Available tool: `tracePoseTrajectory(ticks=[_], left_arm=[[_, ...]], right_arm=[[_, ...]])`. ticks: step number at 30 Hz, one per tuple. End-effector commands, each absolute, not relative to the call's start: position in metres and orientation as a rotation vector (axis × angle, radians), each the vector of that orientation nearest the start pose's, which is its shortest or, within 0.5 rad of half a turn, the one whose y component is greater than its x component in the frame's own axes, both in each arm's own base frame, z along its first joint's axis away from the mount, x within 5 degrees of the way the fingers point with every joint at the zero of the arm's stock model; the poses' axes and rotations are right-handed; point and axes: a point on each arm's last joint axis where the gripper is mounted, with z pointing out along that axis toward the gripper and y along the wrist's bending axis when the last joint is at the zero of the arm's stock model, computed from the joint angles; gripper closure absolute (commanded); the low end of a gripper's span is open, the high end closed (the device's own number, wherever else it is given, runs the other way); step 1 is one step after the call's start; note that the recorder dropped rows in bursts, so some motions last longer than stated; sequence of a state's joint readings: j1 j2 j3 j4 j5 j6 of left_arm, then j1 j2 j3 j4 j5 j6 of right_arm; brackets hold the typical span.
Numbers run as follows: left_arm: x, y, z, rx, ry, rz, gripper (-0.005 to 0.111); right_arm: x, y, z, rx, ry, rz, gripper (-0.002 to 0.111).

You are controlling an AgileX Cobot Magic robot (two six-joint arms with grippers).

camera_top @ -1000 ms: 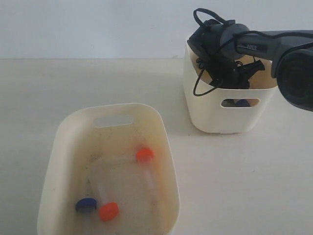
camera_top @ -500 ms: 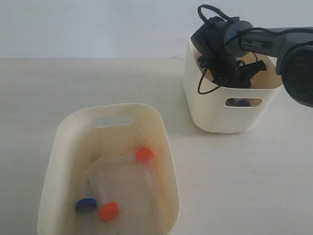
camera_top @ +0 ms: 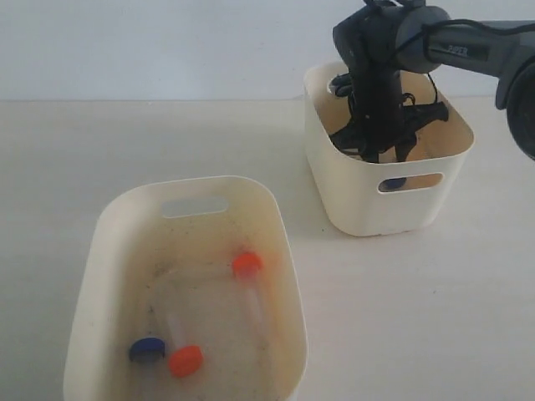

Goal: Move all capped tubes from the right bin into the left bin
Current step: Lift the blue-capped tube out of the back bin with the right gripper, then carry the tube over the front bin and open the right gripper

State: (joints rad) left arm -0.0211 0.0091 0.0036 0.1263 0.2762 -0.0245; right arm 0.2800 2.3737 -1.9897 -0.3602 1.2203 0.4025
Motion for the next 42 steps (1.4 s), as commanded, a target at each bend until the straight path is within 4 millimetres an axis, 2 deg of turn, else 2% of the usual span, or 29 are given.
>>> tracePoseTrajectory(ticks=[1, 4, 9, 13, 18, 22, 24, 28, 29, 30, 33, 34, 36, 39, 42], left_arm=[[0.056, 0.002, 0.189, 0.062, 1.752, 0.066, 0.102], [0.056, 0.002, 0.189, 0.062, 1.752, 0.066, 0.102], [0.056, 0.002, 0.189, 0.062, 1.752, 0.066, 0.102], [0.056, 0.002, 0.189, 0.062, 1.752, 0.066, 0.102], [0.056, 0.002, 0.189, 0.062, 1.752, 0.066, 0.102], [0.056, 0.002, 0.189, 0.062, 1.752, 0.066, 0.102], [0.056, 0.002, 0.189, 0.062, 1.752, 0.066, 0.102], [0.056, 0.002, 0.189, 0.062, 1.752, 0.066, 0.102], [0.056, 0.002, 0.189, 0.062, 1.752, 0.066, 0.102], [0.056, 0.002, 0.189, 0.062, 1.752, 0.066, 0.102], [0.056, 0.002, 0.189, 0.062, 1.752, 0.066, 0.102], [0.056, 0.002, 0.189, 0.062, 1.752, 0.066, 0.102], [0.056, 0.002, 0.189, 0.062, 1.752, 0.066, 0.102], [0.056, 0.002, 0.189, 0.062, 1.752, 0.066, 0.102], [0.056, 0.002, 0.189, 0.062, 1.752, 0.066, 0.102]], right_arm=[[0.470, 0.102, 0.178, 0.013, 2.898, -0.438, 0.108], [0.469, 0.101, 0.190, 0.007, 2.876, -0.429, 0.108], [0.463, 0.100, 0.224, 0.013, 2.814, -0.392, 0.108], [0.455, 0.098, 0.257, 0.001, 2.755, -0.360, 0.108], [0.434, 0.100, 0.309, 0.040, 2.683, -0.188, 0.108], [0.406, 0.102, 0.344, 0.064, 2.656, -0.022, 0.108], [0.389, 0.101, 0.353, 0.072, 2.667, 0.043, 0.108], [0.342, 0.106, 0.374, 0.062, 2.664, 0.214, 0.108], [0.330, 0.110, 0.379, 0.041, 2.641, 0.251, 0.108], [0.309, 0.122, 0.384, -0.023, 2.613, 0.292, 0.108], [0.266, 0.157, 0.380, -0.190, 2.576, 0.379, 0.108], [0.248, 0.173, 0.373, -0.237, 2.562, 0.432, 0.108], [0.227, 0.197, 0.356, -0.308, 2.558, 0.498, 0.108], [0.201, 0.230, 0.328, -0.360, 2.533, 0.617, 0.108], [0.193, 0.241, 0.312, -0.354, 2.506, 0.679, 0.108]])
